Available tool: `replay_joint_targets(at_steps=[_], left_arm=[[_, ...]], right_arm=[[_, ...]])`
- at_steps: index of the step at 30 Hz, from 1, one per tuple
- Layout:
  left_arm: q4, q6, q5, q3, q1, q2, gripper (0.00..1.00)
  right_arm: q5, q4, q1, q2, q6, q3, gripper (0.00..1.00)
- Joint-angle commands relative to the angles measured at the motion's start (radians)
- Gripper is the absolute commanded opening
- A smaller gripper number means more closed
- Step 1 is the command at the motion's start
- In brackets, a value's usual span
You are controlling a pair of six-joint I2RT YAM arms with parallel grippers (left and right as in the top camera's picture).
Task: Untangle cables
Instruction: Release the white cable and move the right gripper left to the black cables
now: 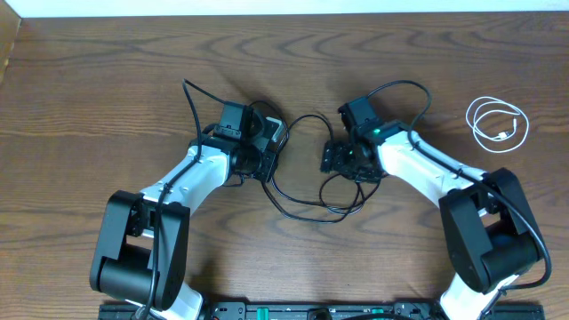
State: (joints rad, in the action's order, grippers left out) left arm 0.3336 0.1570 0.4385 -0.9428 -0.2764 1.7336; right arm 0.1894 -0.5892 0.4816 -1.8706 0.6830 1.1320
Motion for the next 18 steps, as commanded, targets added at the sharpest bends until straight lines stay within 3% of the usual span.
replay_joint_targets(at_steps=[1,8,18], left_arm=[[-0.003,-0.002,-0.010,0.006,0.002,-0.002,0.08],[-0.016,-0.013,-0.010,0.006,0.002,-0.002,0.08],[-0.029,-0.024,-0.010,0.006,0.002,-0.002,0.08]], right_arm=[[-0.003,-0.005,0.035,-0.013,0.047,-0.031,0.85],[-0.003,0.002,0.070,-0.013,0.064,-0.031,0.82],[-0.001,0.008,0.088,-0.013,0.064,-0.031,0.86]])
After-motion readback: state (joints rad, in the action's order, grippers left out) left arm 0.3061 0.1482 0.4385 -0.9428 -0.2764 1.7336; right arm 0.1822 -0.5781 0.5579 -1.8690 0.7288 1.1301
